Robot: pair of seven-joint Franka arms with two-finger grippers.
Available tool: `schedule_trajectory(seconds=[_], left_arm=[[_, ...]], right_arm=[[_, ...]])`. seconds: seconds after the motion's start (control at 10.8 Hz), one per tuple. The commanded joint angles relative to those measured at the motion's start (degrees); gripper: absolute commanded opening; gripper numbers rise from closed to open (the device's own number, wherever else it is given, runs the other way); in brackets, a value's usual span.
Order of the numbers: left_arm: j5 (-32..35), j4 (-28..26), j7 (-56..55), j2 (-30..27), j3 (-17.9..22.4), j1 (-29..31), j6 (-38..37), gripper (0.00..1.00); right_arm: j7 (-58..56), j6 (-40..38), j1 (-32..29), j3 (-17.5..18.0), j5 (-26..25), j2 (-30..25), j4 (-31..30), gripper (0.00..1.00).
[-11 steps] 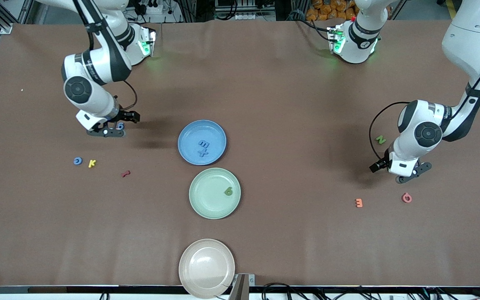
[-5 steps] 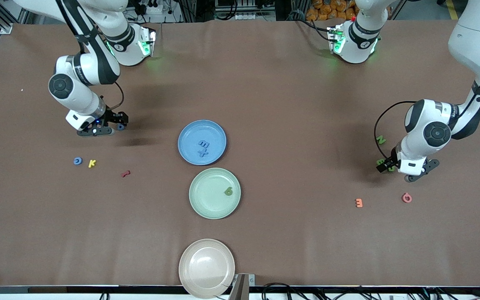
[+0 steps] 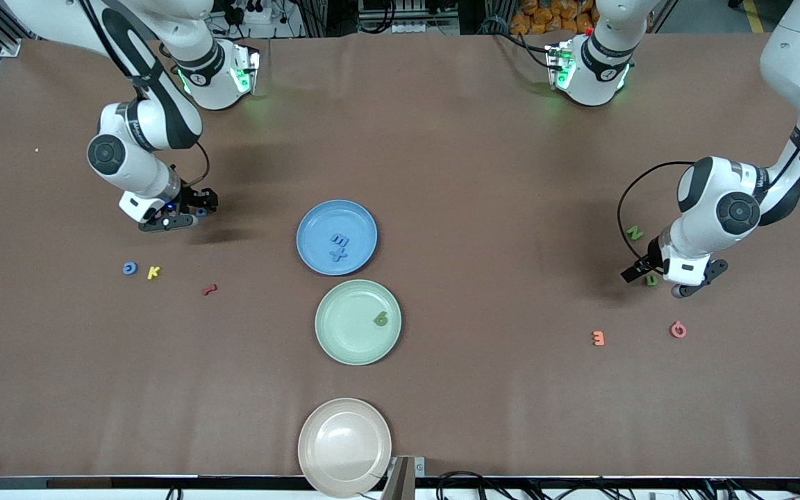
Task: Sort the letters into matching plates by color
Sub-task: 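Grasp the green B with the left gripper while the right gripper grasps blue g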
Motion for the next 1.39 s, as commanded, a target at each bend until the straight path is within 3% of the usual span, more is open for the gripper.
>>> schedule_trajectory(seconds=[0.0, 0.56, 0.65, 0.83, 0.93, 1.02, 1.3], left_arm=[[-0.25, -1.17, -1.16, 0.37, -1.16, 1.01, 2.36, 1.00], [1.59, -0.38, -1.16, 1.95, -0.81, 0.75, 3.43, 1.00], [2.29, -0.38, -1.16, 1.95, -0.81, 0.84, 3.43, 1.00], [2.74, -0.38, -1.07, 1.95, -0.73, 0.66, 3.43, 0.98], [3.52, -0.38, -1.07, 1.95, -0.72, 0.75, 3.43, 0.45], [3.62, -0.38, -1.07, 1.95, -0.72, 0.75, 3.43, 0.00], [4.15, -0.29, -0.99, 1.95, -0.72, 0.66, 3.43, 0.00]], right_arm=[[-3.65, 2.13, -0.76, -2.27, -0.18, 1.09, -0.49, 0.66], [-2.77, 2.50, -0.41, -2.36, -0.09, 1.89, -0.49, 0.62], [-2.77, 2.58, -0.33, -2.27, -0.18, 2.06, -0.49, 0.53], [-2.77, 2.94, -0.15, -2.27, -0.18, 2.50, -0.49, 0.14], [-2.69, 2.85, -0.15, -2.27, -0.09, 2.33, -0.23, 0.00], [-2.60, 2.06, -0.15, -2.19, 0.00, 1.63, -0.05, 0.00], [3.26, -8.80, 1.07, -0.61, 0.78, -2.49, 4.24, 0.00]])
